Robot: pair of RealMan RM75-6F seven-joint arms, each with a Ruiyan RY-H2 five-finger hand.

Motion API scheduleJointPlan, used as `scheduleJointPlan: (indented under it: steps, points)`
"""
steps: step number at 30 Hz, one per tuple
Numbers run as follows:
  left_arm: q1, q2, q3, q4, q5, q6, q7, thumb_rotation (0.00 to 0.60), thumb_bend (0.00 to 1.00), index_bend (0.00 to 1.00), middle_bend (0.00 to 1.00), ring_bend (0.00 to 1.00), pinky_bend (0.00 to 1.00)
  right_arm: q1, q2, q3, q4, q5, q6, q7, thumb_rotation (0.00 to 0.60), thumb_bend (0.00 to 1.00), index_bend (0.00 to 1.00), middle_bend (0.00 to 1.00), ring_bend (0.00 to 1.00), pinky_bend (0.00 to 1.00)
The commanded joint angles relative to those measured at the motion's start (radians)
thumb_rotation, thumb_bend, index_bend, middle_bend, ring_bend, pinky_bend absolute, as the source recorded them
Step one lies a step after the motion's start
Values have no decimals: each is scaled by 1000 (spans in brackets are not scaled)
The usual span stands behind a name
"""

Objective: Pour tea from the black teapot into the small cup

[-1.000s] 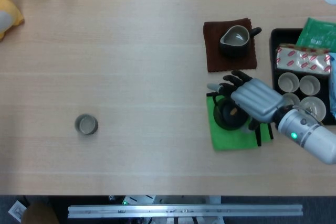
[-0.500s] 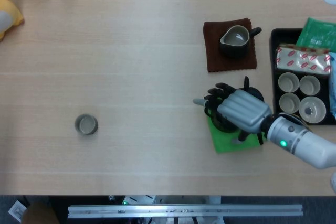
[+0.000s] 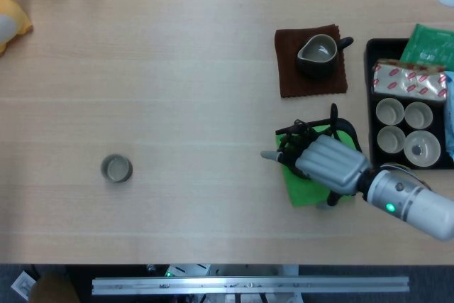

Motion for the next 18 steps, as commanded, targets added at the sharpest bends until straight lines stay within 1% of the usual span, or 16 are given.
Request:
scheduleJointPlan:
  steps: [1, 7, 12, 18]
  points:
    - [-1, 0, 0, -1, 0, -3, 1, 600, 278, 226, 289, 283, 206, -7, 4, 2, -1, -13, 13, 15, 600, 0, 40, 203, 76, 53]
    - [-2, -1, 0, -5, 6, 0, 1, 600, 278, 226, 289, 283, 205, -8, -19, 36, 24, 1, 33, 33, 600, 0, 40, 203, 76, 52]
    - [0, 3, 2, -4, 7, -1, -4, 600, 278, 226, 289, 283, 206, 2, -48, 62, 61, 54, 37, 6, 600, 0, 40, 204, 75, 52]
    - [2, 7, 3, -3, 1, -5, -10, 600, 278, 226, 289, 283, 206, 2, -54, 60, 76, 116, 46, -45, 600, 0, 40, 203, 76, 53]
